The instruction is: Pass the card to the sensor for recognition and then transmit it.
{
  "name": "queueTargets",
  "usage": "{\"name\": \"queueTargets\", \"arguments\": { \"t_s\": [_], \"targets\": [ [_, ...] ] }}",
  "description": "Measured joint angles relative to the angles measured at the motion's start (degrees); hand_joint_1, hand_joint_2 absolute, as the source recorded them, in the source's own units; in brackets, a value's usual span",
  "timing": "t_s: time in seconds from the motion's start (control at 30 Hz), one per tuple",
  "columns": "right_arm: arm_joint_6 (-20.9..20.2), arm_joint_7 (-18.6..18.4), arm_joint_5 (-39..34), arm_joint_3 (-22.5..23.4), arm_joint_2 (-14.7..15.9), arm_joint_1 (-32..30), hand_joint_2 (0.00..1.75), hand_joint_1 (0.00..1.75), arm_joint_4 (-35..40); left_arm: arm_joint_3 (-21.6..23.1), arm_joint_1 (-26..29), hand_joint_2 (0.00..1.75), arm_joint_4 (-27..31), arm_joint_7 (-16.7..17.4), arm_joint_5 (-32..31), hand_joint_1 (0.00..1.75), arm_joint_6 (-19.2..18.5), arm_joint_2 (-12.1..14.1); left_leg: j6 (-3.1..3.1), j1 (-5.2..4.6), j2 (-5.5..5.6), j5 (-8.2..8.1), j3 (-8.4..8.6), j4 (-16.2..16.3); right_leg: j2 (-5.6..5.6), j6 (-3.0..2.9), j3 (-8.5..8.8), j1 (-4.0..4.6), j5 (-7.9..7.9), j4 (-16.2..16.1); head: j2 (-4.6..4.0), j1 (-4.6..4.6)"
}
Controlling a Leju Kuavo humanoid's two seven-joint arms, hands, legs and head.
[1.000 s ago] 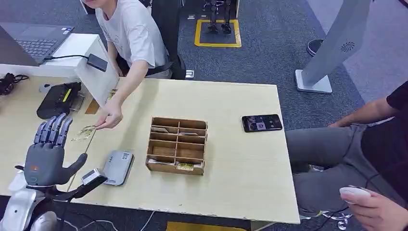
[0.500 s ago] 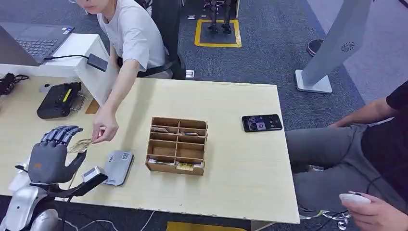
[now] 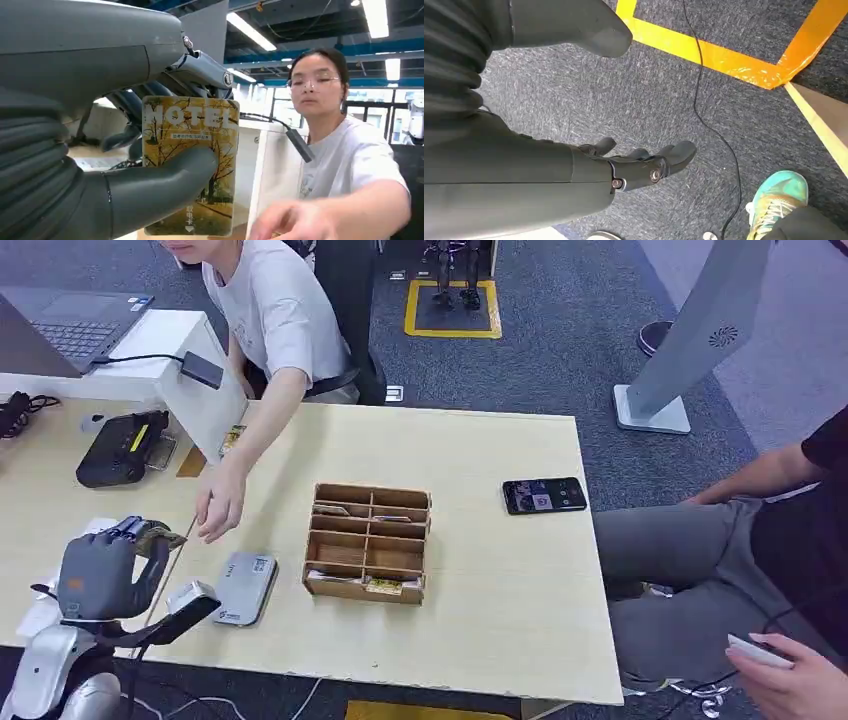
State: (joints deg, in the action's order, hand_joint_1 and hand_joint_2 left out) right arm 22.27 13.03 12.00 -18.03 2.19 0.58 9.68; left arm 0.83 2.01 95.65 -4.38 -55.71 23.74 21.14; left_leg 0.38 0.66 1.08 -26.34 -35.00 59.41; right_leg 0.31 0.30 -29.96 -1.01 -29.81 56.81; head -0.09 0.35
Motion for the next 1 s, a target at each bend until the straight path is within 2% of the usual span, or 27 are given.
{"name": "queueTargets", "arguments": {
  "t_s": [0.03,0.1,0.17,0.3,0.33,0.43,0.6,0.77,1.0],
  "targets": [
    [0.0,0.0,0.04,-0.04,0.0,0.0,1.75,0.0,0.0,0.0,0.12,1.75,0.0,-1.2,1.97,1.75,-0.47,0.04,0.0,0.0,0.0,0.0,0.0,0.0,0.0,0.0,0.0,0.0,0.0,0.0,0.02,0.02],
    [0.02,-0.02,0.13,-0.09,0.0,0.01,1.75,0.0,0.04,-0.02,0.43,1.75,0.0,-4.1,9.85,1.75,-3.51,-0.06,0.0,0.0,0.0,0.0,0.0,0.0,0.0,0.0,0.0,0.0,0.0,0.0,0.02,0.02],
    [0.02,0.0,0.13,-0.15,-0.02,0.01,1.75,0.0,0.07,-0.02,0.66,1.75,0.04,-4.88,14.56,1.75,-6.29,-0.26,0.0,0.0,0.0,0.0,0.0,0.0,0.0,0.0,-0.04,-0.01,0.0,0.0,0.0,0.0],
    [0.48,0.07,-0.24,-0.17,-0.09,-0.02,1.75,0.0,0.07,-0.02,0.86,1.75,0.85,-3.04,26.52,1.75,-16.03,-1.38,0.0,0.0,0.02,0.0,0.0,0.0,0.0,0.0,-0.1,-0.01,0.0,-0.01,0.02,0.02],
    [0.66,0.2,-0.46,-0.15,-0.11,-0.05,1.75,0.0,0.07,0.0,0.9,1.75,1.27,-1.71,30.8,1.75,-19.23,-1.88,0.0,0.0,0.02,0.0,0.0,0.0,0.0,0.0,-0.09,-0.01,0.0,-0.01,0.02,0.04],
    [1.07,0.22,-0.64,-0.15,-0.22,-0.21,1.75,0.0,0.02,0.02,1.49,1.75,2.4,1.34,38.24,1.75,-23.6,-2.97,0.0,-0.01,0.0,0.0,0.01,0.01,0.0,0.0,-0.04,-0.01,0.0,-0.01,0.0,0.0],
    [1.38,0.17,-0.72,-0.15,-0.48,-0.38,1.75,0.0,-0.02,0.5,2.01,1.75,3.39,4.39,40.32,1.75,-23.67,-4.48,0.0,-0.01,0.01,0.0,0.0,0.01,0.0,0.0,-0.03,-0.01,0.0,-0.01,0.02,0.0],
    [1.42,0.18,-0.83,-0.15,-0.52,-0.7,1.75,0.0,-0.02,0.79,3.11,1.75,3.34,4.25,34.61,1.75,-18.29,-5.79,0.0,0.0,0.02,0.0,0.0,0.0,-0.01,0.0,-0.12,0.0,-0.01,-0.01,0.02,0.0],
    [1.79,0.17,-0.57,-0.15,-0.57,-0.66,1.75,0.0,-0.02,0.59,3.24,1.75,1.07,5.61,33.87,1.75,-14.49,-7.39,0.0,-0.01,0.02,0.0,0.01,0.0,0.0,-0.01,-0.06,0.0,-0.01,-0.01,0.02,0.02]
  ]
}}
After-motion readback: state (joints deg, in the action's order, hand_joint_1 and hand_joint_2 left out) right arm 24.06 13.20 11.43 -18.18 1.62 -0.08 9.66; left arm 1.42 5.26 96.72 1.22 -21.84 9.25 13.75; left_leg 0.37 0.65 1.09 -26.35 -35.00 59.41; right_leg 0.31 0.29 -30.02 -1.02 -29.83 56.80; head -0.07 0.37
